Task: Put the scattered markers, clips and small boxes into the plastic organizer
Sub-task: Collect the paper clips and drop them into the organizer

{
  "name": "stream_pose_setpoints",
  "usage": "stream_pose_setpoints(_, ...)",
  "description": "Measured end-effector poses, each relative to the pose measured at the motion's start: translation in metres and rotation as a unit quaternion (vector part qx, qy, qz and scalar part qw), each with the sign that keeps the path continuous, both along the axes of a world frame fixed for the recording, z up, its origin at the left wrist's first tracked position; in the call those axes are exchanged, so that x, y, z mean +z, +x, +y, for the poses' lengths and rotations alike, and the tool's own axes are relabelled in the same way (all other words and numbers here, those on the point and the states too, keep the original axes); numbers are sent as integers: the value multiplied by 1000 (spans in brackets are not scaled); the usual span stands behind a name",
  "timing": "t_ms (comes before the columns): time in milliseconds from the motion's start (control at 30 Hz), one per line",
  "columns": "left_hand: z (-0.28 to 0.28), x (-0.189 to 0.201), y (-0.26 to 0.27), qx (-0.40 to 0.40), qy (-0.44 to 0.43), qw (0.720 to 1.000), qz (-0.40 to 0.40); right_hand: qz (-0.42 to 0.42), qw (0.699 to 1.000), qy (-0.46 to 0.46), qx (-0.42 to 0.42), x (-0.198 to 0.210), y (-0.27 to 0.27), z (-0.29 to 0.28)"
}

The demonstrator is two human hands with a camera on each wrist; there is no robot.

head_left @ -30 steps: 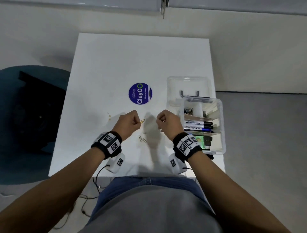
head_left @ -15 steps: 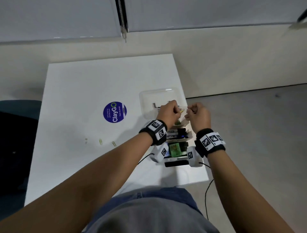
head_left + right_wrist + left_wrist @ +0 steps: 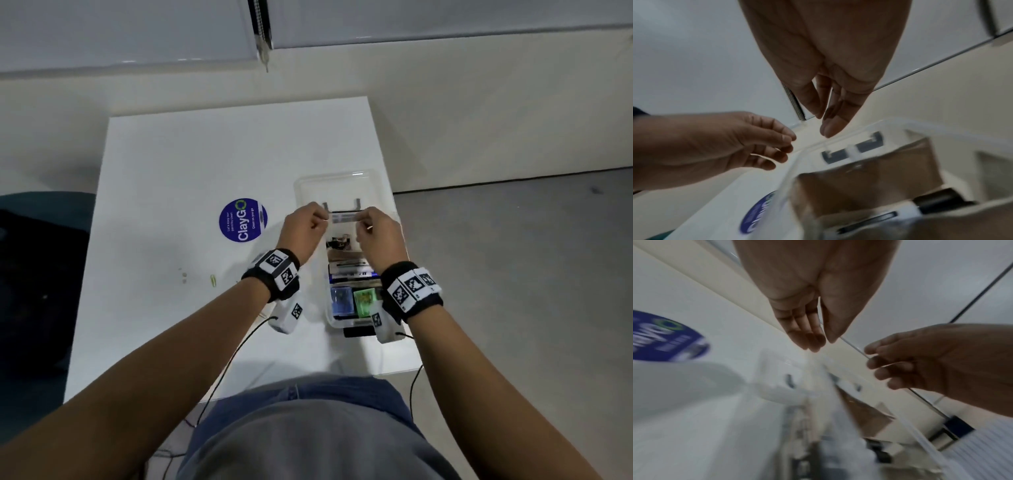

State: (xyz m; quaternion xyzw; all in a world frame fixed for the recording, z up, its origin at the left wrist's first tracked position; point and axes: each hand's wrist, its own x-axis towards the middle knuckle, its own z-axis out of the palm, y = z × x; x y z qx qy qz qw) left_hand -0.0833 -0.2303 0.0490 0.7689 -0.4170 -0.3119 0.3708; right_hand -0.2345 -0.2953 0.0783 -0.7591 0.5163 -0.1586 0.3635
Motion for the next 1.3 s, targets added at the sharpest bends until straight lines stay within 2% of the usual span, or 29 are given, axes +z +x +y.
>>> stream_pose_setpoints(100, 41, -21, 52, 55, 60, 996, -40, -13, 996, 17, 87, 1, 36, 33)
stream_pose_setpoints(167, 75, -40, 82, 91, 119, 986, -77, 12, 987, 37, 157, -10, 62, 61)
stream_pose_setpoints(267, 120, -65, 113, 139, 205, 963, -110, 92, 964, 78, 237, -40, 94, 103)
stream_pose_setpoints(400, 157, -87, 130, 143, 306, 932, -133, 218, 929, 137, 266, -89, 105, 136)
stream_pose_setpoints(467, 166, -94, 134, 140, 312, 930, -134, 255, 914, 135, 284, -107, 106, 149)
stream_pose_setpoints(567, 168, -102, 136, 154, 313, 929, -122, 263, 912, 107, 296, -119, 109, 165)
stream_pose_setpoints(767, 167, -114, 139, 77, 333, 929, -143, 268, 905, 109, 312, -128, 107, 173)
stream_pose_setpoints(867, 170, -113, 139, 43, 314, 936, -152, 265, 912, 139, 281, -124, 112, 165)
stream_pose_setpoints(1033, 175, -110, 149, -4, 273, 953, -129, 240, 933, 133, 234, -120, 127, 153)
stream_pose_setpoints(1167, 174, -108, 153, -41, 267, 954, -127, 279, 916, 83, 275, -122, 134, 159)
stream_pose_setpoints(1300, 173, -110, 154, -16, 260, 961, -88, 325, 905, 59, 269, -124, 136, 164)
